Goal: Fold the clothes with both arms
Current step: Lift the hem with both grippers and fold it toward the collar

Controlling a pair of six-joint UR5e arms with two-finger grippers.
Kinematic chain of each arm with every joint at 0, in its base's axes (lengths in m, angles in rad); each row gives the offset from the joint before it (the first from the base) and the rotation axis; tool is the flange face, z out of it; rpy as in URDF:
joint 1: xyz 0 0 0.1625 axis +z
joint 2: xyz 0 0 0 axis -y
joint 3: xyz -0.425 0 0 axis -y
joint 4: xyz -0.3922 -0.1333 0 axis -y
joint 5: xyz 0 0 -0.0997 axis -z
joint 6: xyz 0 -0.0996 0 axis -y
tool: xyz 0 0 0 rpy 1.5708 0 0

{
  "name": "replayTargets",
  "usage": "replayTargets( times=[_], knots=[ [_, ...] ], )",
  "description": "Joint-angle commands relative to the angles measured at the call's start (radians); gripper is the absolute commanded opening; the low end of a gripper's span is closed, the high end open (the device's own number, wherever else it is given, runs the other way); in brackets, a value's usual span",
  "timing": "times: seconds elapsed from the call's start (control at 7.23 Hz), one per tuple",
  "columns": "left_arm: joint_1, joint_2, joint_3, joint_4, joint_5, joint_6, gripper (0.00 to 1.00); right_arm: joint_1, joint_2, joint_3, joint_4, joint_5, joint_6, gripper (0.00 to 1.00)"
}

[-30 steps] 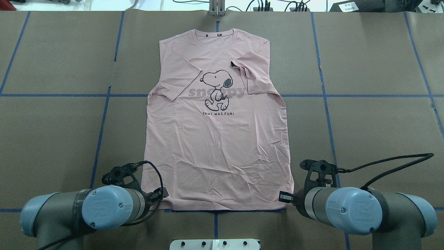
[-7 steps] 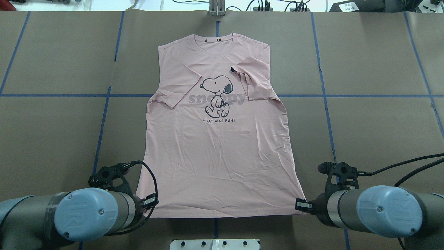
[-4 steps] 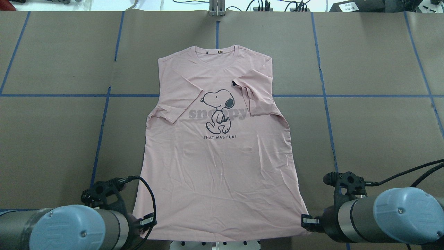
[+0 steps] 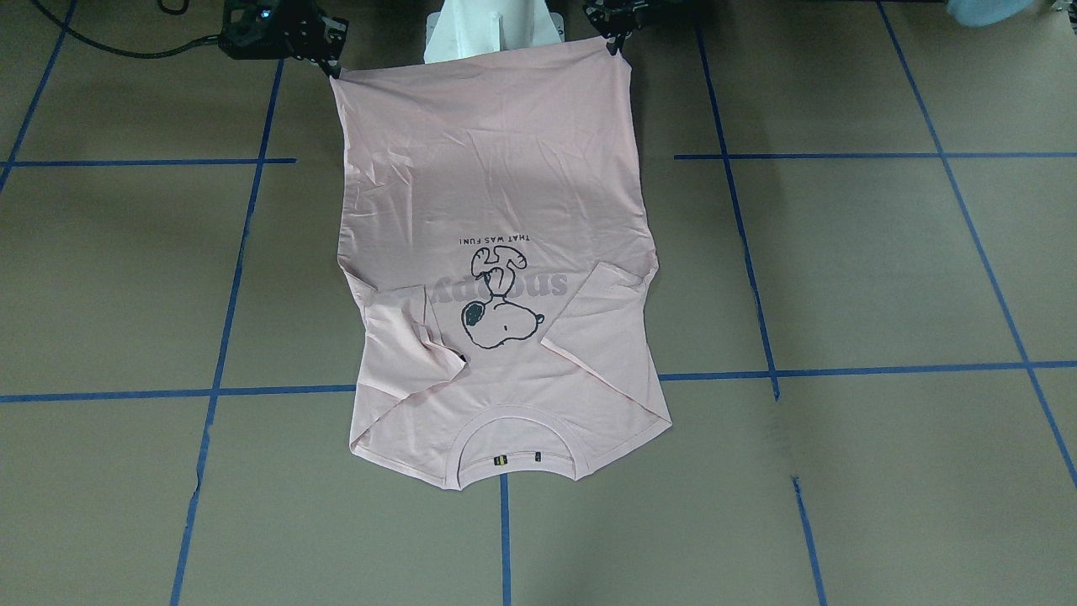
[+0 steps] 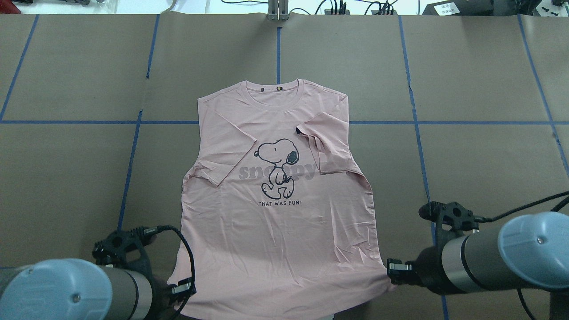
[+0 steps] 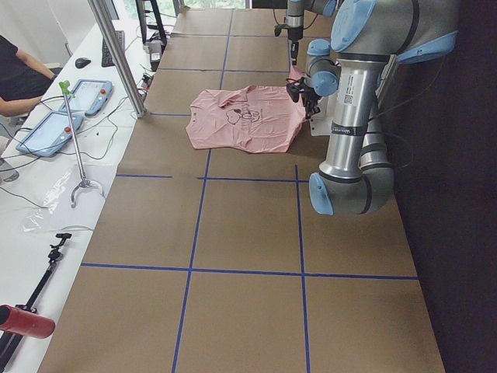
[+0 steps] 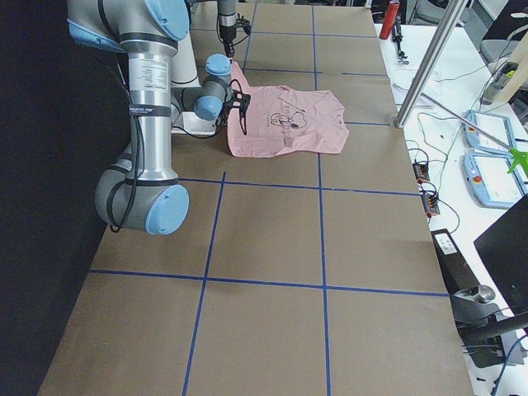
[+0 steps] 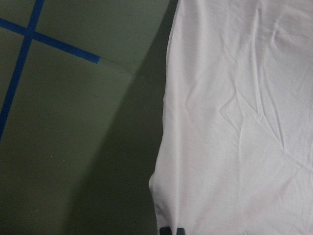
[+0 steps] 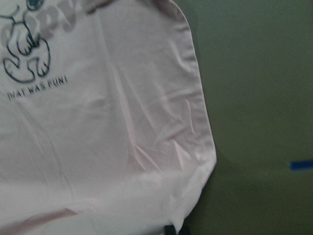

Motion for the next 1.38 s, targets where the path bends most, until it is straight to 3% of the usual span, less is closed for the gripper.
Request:
replayTargets(
  times=[0.0,0.28,0.69,0.83,1.11,1.24],
  knots=[
    [-0.209,-0.063,0.139,-0.003,-0.004,0.174,0.0,0.187,0.19,-0.167,0.0,-0.013,-0.083,0.0],
    [-0.271,-0.088,0.253,-0.058,-0.001,0.187,0.0,0.265,0.298,-0.308,0.011,-0.077,-0.155,0.0],
    [-0.384,-0.157,0.434,-0.194,-0.001,0.194,0.0,0.355,0.441,-0.517,0.011,-0.074,-0.21,0.0],
    [-0.433,-0.181,0.514,-0.25,-0.003,0.234,0.0,0.375,0.475,-0.602,0.05,-0.074,-0.21,0.0],
    [-0.459,-0.188,0.663,-0.383,0.0,0.259,0.0,0.4,0.481,-0.779,0.263,-0.07,-0.209,0.0],
    [-0.469,-0.188,0.724,-0.444,0.002,0.259,0.0,0.406,0.504,-0.824,0.287,-0.07,-0.209,0.0]
  ],
)
